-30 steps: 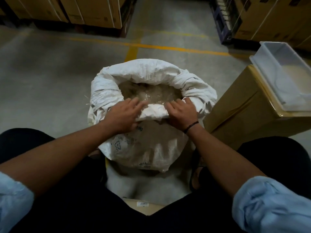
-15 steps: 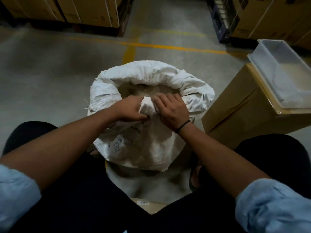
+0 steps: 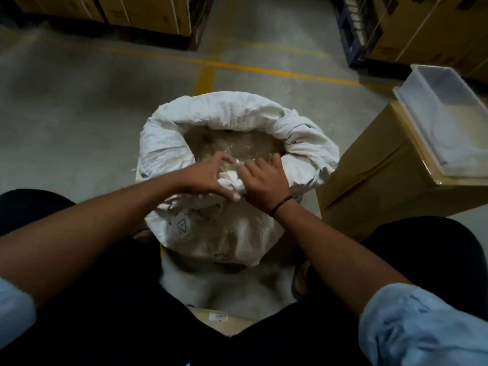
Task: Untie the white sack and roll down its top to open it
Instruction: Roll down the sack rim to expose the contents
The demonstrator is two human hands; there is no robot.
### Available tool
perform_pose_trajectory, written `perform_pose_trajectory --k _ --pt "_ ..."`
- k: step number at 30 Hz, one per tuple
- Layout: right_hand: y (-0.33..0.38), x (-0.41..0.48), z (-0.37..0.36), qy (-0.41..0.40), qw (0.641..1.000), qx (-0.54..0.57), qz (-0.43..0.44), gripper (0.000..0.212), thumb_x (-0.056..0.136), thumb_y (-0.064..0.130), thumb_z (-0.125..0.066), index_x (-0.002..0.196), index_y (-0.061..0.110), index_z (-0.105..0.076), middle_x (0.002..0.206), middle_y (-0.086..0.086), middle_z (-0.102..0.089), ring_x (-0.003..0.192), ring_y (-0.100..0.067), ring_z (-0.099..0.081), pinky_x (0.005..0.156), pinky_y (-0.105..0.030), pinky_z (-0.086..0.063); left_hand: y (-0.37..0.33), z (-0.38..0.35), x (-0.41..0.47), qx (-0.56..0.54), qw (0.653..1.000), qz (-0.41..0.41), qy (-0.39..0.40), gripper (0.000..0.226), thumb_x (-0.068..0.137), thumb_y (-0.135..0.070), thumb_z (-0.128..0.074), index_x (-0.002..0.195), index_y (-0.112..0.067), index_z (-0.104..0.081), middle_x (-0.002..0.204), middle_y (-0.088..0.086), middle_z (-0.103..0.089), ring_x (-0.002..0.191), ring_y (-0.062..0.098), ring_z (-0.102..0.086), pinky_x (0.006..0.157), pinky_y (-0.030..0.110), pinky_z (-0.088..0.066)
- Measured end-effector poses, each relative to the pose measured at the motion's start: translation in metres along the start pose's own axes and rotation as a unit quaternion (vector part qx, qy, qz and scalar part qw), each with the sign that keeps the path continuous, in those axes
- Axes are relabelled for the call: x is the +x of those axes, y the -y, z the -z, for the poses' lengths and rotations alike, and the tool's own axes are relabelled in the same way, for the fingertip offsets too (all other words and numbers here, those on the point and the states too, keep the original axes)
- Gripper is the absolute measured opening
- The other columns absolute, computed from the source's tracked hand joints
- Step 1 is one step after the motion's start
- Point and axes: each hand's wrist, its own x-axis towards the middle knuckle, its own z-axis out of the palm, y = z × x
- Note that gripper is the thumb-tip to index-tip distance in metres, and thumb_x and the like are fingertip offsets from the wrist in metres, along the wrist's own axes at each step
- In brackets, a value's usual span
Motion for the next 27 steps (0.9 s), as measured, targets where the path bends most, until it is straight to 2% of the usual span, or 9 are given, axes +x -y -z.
perform_pose_trajectory --k 3,5,7,11,16,18,21,24,27 --pt "0.009 -0.007 0.0 -0.041 0.998 -0.032 0.036 0.015 0.091 0.009 -0.048 0.084 0.014 -0.061 0.075 -0.005 -0.057 0.066 -0.028 -0.052 0.08 -0.044 -0.039 0.001 0.018 -0.003 0.091 0.992 0.002 0.091 0.065 0.07 -0.05 -0.089 0.123 -0.028 -0.058 0.108 -0.014 -0.064 0.101 0.013 -0.064 0.077 0.021 -0.046" --pt "0.006 -0.005 -0.003 -0.019 0.999 -0.022 0.036 0.017 0.088 0.007 -0.046 0.09 0.012 -0.062 0.081 -0.006 -0.059 0.071 -0.029 -0.054 0.084 -0.045 -0.04 0.005 0.009 -0.001 0.266 0.963 -0.048 0.009 0.042 0.081 -0.055 -0.077 0.108 -0.026 -0.063 0.093 -0.007 -0.067 0.094 0.022 -0.066 0.068 0.027 -0.044" --pt "-0.005 -0.002 -0.004 0.08 0.995 0.035 0.049 0.022 0.079 0.014 -0.056 0.101 0.013 -0.058 0.092 -0.006 -0.06 0.078 -0.031 -0.058 0.079 -0.042 -0.042 0.013 -0.009 0.003 0.416 0.897 -0.126 -0.087 0.039 0.09 -0.047 -0.063 0.118 -0.02 -0.058 0.101 0.005 -0.069 0.093 0.031 -0.066 0.068 0.034 -0.047" --pt "-0.038 -0.007 0.004 0.337 0.93 0.148 0.011 0.09 0.063 0.05 -0.079 0.138 0.021 -0.038 0.124 -0.003 -0.062 0.109 -0.026 -0.06 0.093 -0.041 -0.043 0.035 -0.02 -0.004 0.525 0.802 -0.252 -0.135 0.034 0.088 -0.022 -0.052 0.119 -0.008 -0.056 0.097 0.01 -0.064 0.078 0.032 -0.061 0.05 0.036 -0.041" --pt "-0.046 -0.016 0.002 0.233 0.972 0.016 -0.015 0.038 0.069 0.038 -0.069 0.096 0.014 -0.056 0.077 -0.005 -0.065 0.071 -0.03 -0.064 0.073 -0.04 -0.04 0.031 -0.013 -0.024 0.375 0.872 -0.257 -0.183 0.06 0.083 -0.076 -0.052 0.107 -0.023 -0.066 0.089 -0.002 -0.071 0.074 0.024 -0.068 0.054 0.029 -0.046" --pt "-0.045 -0.023 -0.001 0.146 0.989 -0.015 -0.018 0.021 0.074 0.027 -0.064 0.087 0.014 -0.055 0.07 -0.004 -0.059 0.065 -0.031 -0.059 0.069 -0.04 -0.037 0.023 -0.004 -0.03 0.302 0.906 -0.191 -0.227 0.074 0.084 -0.088 -0.036 0.117 -0.028 -0.064 0.109 -0.001 -0.068 0.1 0.025 -0.065 0.082 0.036 -0.047" --pt "-0.043 -0.032 -0.003 0.132 0.988 -0.043 -0.072 0.009 0.08 0.019 -0.057 0.088 0.015 -0.056 0.073 -0.003 -0.057 0.071 -0.031 -0.058 0.074 -0.041 -0.036 0.034 0.01 -0.029 0.323 0.861 0.043 -0.39 0.085 0.081 -0.08 -0.049 0.149 -0.032 -0.038 0.164 0.012 -0.021 0.15 0.043 -0.019 0.119 0.056 -0.01" --pt "-0.044 -0.015 0.0 0.301 0.941 -0.018 -0.152 0.038 0.073 0.03 -0.067 0.104 0.018 -0.049 0.095 -0.004 -0.063 0.094 -0.031 -0.06 0.088 -0.047 -0.035 0.053 0.013 -0.026 0.17 0.88 0.189 -0.402 0.1 0.077 -0.074 -0.063 0.156 -0.044 -0.009 0.167 0.019 0.006 0.145 0.059 -0.016 0.114 0.069 -0.019" --pt "-0.047 0.003 0.0 0.467 0.876 0.025 -0.117 0.094 0.063 0.058 -0.076 0.138 0.019 -0.036 0.137 -0.006 -0.048 0.127 -0.032 -0.045 0.105 -0.055 -0.03 0.069 0.019 -0.016 -0.003 0.913 0.143 -0.381 0.087 0.085 -0.058 -0.067 0.152 -0.045 -0.012 0.16 0.016 -0.026 0.133 0.044 -0.047 0.104 0.052 -0.045"
